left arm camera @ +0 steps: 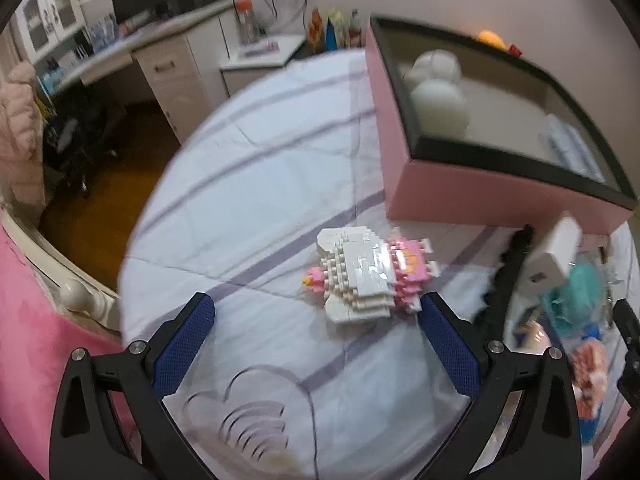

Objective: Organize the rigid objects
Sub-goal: 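Grasp the glass bottle with the right tool while the left tool grasps the pink-and-white block figure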

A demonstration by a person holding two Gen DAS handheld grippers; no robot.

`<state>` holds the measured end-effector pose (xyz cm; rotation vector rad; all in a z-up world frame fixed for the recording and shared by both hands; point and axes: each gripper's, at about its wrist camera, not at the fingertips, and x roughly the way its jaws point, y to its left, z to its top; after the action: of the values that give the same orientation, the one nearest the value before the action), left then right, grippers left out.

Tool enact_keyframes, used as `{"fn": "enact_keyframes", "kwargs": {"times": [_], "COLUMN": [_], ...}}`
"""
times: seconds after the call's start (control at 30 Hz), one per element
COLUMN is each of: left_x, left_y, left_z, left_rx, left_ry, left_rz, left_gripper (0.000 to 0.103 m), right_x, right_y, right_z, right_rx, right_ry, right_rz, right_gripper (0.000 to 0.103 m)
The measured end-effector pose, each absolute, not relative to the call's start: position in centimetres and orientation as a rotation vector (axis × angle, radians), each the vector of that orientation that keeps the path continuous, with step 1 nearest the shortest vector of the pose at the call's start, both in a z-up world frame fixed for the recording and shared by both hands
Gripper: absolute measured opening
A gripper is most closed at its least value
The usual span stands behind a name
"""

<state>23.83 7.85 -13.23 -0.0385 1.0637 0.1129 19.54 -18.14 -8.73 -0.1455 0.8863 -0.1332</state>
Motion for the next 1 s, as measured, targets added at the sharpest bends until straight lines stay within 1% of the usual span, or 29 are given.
{"fn": "enact_keyframes", "kwargs": {"times": [0.17, 0.2, 0.23, 0.3, 0.33, 0.37, 0.4, 0.43, 0.47, 0.5, 0.57, 0.63, 1.0], "left_x": [24.8, 24.8, 24.9, 24.6, 24.3, 24.2, 24.0, 24.0, 24.1, 24.1, 24.1, 23.9, 23.6], "left_y": [7.5, 7.6, 7.6, 7.4, 7.2, 7.0, 7.0, 6.7, 6.4, 6.3, 6.4, 6.7, 6.6], "left_z": [-13.4, -13.4, -13.5, -13.5, -13.3, -13.1, -12.9, -12.8, -12.7, -12.7, -12.6, -12.5, -12.2], "left_rx": [-0.03, -0.032, -0.032, -0.017, -0.008, -0.009, -0.012, 0.004, 0.025, 0.028, 0.017, 0.003, -0.012], "left_ry": [1.001, 0.986, 0.975, 0.952, 0.941, 0.93, 0.922, 0.918, 0.916, 0.914, 0.919, 0.927, 0.943], "left_rz": [0.102, 0.094, 0.085, 0.061, 0.051, 0.045, 0.047, 0.051, 0.06, 0.065, 0.06, 0.05, 0.042], "left_gripper": [0.103, 0.103, 0.102, 0.095, 0.085, 0.07, 0.063, 0.06, 0.06, 0.06, 0.06, 0.06, 0.06], "right_x": [21.5, 21.8, 21.9, 21.9, 21.8, 21.7, 21.5, 21.4, 21.3, 21.2, 20.9, 20.9, 21.1], "right_y": [-17.8, -17.8, -18.0, -18.7, -18.7, -18.6, -18.5, -18.4, -18.2, -18.0, -17.8, -17.9, -18.8], "right_z": [-10.8, -11.3, -11.6, -11.7, -11.6, -11.5, -11.4, -11.2, -11.0, -10.9, -10.8, -10.7, -10.3], "right_rx": [-0.115, -0.11, -0.08, -0.022, -0.023, -0.027, -0.025, -0.021, -0.023, -0.026, -0.02, -0.012, 0.044], "right_ry": [0.964, 0.978, 0.986, 0.998, 0.997, 0.989, 0.986, 0.983, 0.98, 0.978, 0.975, 0.977, 0.974], "right_rz": [-0.085, -0.085, -0.067, -0.044, -0.04, -0.036, -0.031, -0.023, -0.016, -0.012, -0.001, 0.003, 0.016], "right_gripper": [0.102, 0.101, 0.094, 0.092, 0.089, 0.082, 0.077, 0.067, 0.059, 0.055, 0.037, 0.031, 0.031]}}
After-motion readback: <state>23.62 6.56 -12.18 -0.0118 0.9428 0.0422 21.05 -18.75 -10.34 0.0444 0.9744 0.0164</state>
